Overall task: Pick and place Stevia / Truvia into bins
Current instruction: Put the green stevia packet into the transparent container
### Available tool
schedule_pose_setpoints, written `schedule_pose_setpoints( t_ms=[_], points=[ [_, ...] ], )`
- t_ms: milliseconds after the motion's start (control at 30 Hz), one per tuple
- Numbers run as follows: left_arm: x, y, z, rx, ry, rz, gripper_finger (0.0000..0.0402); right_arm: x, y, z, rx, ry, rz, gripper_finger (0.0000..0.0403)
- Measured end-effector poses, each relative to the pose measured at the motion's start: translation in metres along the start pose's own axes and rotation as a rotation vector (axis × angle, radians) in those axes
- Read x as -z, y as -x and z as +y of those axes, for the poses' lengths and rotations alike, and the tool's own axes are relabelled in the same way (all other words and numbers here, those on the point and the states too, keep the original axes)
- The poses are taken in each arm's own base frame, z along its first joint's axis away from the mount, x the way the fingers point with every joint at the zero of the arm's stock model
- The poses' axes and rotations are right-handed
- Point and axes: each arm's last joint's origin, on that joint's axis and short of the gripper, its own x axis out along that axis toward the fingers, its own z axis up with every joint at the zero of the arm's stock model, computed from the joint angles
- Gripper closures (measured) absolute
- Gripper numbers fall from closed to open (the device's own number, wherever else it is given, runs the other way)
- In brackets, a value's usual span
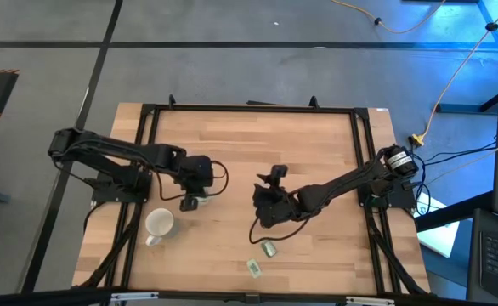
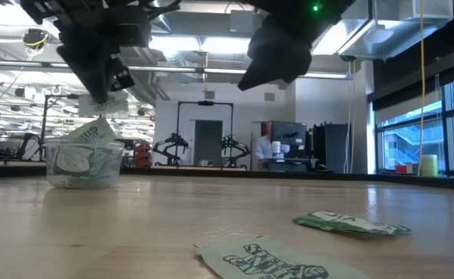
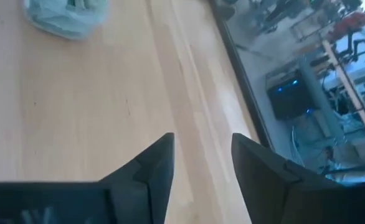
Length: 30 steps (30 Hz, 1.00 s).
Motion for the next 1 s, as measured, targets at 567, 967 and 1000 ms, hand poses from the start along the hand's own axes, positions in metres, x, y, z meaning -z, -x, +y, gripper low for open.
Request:
schedule_pose_setpoints(
  t_ms=[567,967,1000],
  points=[
    [0.023,-0.018,-0.004,-0.144,-0.050,0.102,0.0398,0.003,0.000,0.000,0.000,-0.021,0.020,0.0240],
    [0.024,-0.019,-0.010,-0.140,-0.124,0.107,0.0398,0.003,0.000,0.000,-0.001,-0.022,0.020,0.0240],
    [0.024,-0.019,-0.010,-0.144,-0.109,0.101,0.0397,0.003,0.000,0.000,-0.001,-0.022,0.020,0.0240]
  ],
)
